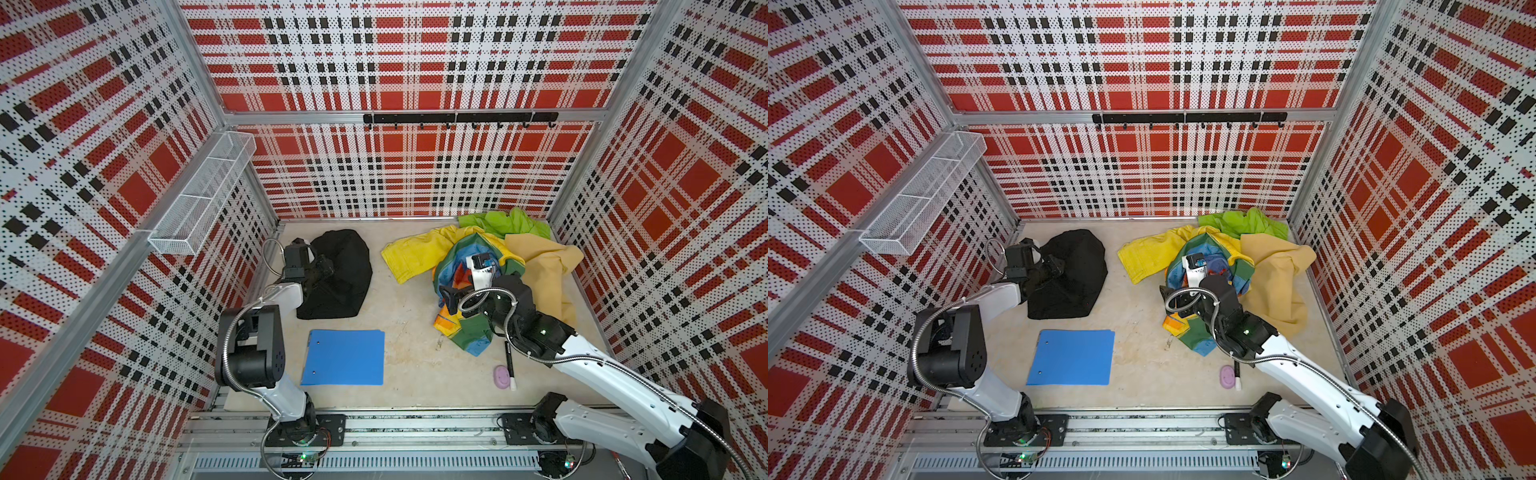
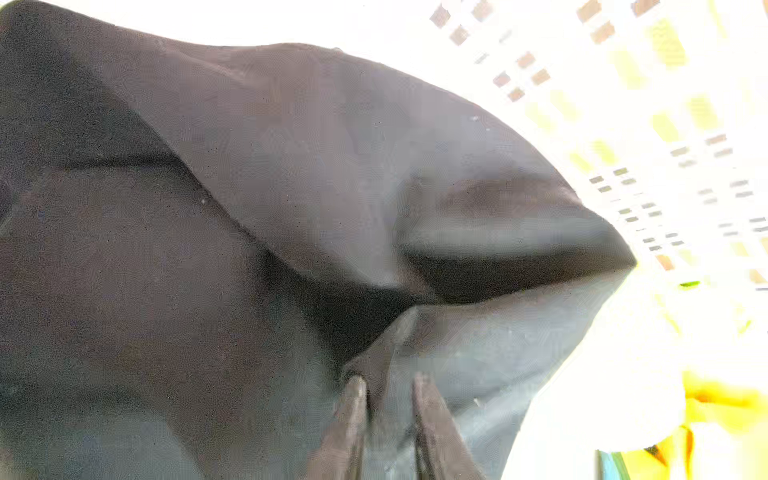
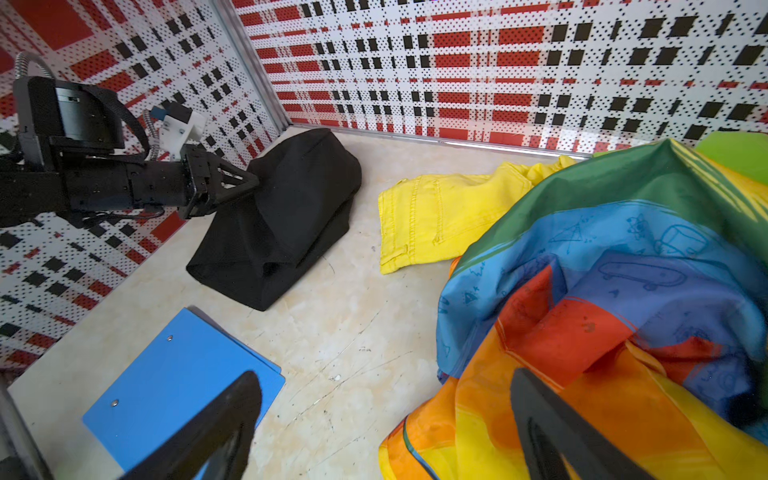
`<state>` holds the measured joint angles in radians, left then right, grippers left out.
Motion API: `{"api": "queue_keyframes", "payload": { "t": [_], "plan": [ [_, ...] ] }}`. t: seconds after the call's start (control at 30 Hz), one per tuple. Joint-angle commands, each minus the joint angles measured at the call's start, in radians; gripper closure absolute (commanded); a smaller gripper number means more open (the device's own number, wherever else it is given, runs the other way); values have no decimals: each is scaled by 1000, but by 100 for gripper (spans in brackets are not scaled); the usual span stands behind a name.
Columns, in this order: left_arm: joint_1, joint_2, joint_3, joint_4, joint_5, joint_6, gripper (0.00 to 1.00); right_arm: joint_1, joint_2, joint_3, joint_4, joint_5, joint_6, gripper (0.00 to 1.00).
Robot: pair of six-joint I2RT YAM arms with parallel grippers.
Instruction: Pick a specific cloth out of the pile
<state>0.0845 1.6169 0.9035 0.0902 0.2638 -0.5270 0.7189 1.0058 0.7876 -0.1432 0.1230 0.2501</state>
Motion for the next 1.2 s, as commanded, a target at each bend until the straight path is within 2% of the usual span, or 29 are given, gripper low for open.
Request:
{"api": "queue_keyframes", "payload": {
  "t": [0.0, 0.1, 0.17, 0.23, 0.27, 0.47, 0.6, 0.73, 0.93, 1.07, 1.17],
  "plan": [
    [11, -100, -48, 23, 4, -11, 65, 3, -18, -5, 94, -68, -39, 0],
    [6, -229, -95, -18, -1, -7, 49, 4, 10, 17, 109, -97, -53, 0],
    [-5, -332, -107, -95, -31, 19, 29, 3, 39, 38, 118, -104, -59, 0],
    [-24, -430, -114, -161, -63, 40, 3, 3, 70, 56, 125, -102, -63, 0],
    [-31, -470, -114, -186, -73, 49, 1, 3, 80, 60, 130, -100, -61, 0],
    [-74, -635, -107, -228, -42, 94, 1, 4, 71, 48, 161, -92, -32, 0],
    [-108, -711, -112, -218, -67, 106, 1, 4, 44, 30, 142, -3, -42, 0],
    [-118, -775, -125, -219, -146, 103, 1, 1, 27, 45, 86, 108, -78, 0],
    [-97, -801, -174, -157, -277, 144, 1, -94, -45, 23, 56, 127, -77, 0],
    [-80, -795, -238, -80, -268, 121, 1, -170, -111, -25, 60, 122, -102, 0],
    [-81, -780, -308, -2, -257, 156, 1, -198, -143, -39, 37, 162, -121, 0]
  ]
}}
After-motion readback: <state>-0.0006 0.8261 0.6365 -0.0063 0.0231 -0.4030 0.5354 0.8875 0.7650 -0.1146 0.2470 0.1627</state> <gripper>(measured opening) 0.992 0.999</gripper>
